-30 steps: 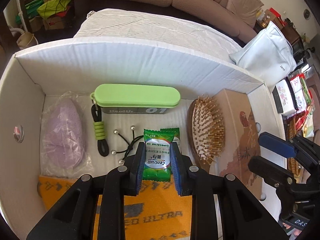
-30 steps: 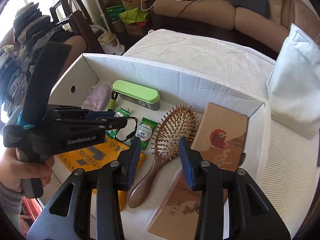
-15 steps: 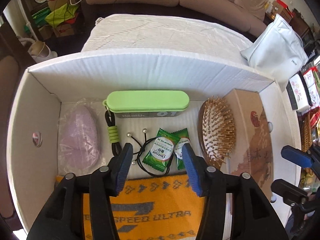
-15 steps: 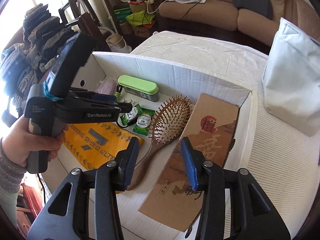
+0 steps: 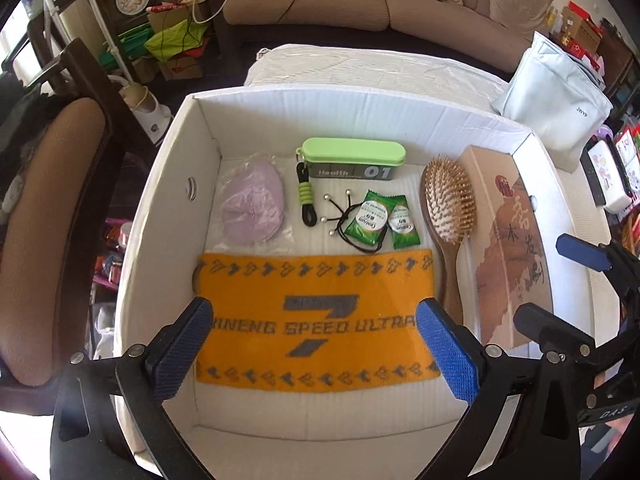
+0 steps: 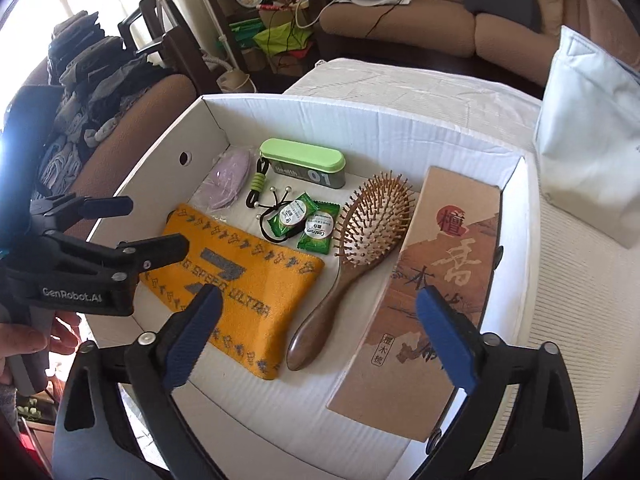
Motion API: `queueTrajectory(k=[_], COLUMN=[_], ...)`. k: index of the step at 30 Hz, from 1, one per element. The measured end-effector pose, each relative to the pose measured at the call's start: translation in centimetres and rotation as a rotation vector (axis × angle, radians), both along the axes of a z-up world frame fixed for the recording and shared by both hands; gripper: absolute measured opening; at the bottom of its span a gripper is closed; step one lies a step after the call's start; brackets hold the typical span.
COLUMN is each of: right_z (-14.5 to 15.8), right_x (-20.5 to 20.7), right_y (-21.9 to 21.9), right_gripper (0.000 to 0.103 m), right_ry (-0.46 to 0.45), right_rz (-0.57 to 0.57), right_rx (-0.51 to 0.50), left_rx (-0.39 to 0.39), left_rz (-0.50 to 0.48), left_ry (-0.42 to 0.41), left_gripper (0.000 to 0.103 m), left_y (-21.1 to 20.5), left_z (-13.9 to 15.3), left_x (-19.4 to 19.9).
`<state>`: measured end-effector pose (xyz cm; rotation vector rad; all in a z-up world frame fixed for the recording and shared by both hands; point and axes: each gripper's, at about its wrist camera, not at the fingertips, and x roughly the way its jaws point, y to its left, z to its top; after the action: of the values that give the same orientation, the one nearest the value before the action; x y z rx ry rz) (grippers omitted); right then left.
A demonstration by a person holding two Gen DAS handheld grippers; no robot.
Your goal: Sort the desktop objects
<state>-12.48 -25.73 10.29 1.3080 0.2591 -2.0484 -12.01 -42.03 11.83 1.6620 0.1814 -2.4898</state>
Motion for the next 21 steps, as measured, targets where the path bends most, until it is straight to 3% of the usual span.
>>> queueTrajectory(k=[10, 17, 21], right_z=[1.5, 3.2, 4.0], right_x=[4.0, 6.8, 8.2], right_y=[2.6, 6.4, 9.4], right_gripper=[0.103, 0.103, 0.103], right_ry=[0.039, 0.056, 0.078], right_rz=[-0.005, -0.025, -0.051], right_rx=[0.023, -0.008, -0.014], left_rx=[0.012, -0.021, -0.040], left_rz=[0.057, 0.076, 0.044], left_ry=[0.068, 0.121, 0.111], left_gripper=[0.103, 0.103, 0.103], left_y=[1.3, 4.7, 7.9], left_z=[1.6, 3.4, 3.6], left_x=[6.3, 10.1, 11.1])
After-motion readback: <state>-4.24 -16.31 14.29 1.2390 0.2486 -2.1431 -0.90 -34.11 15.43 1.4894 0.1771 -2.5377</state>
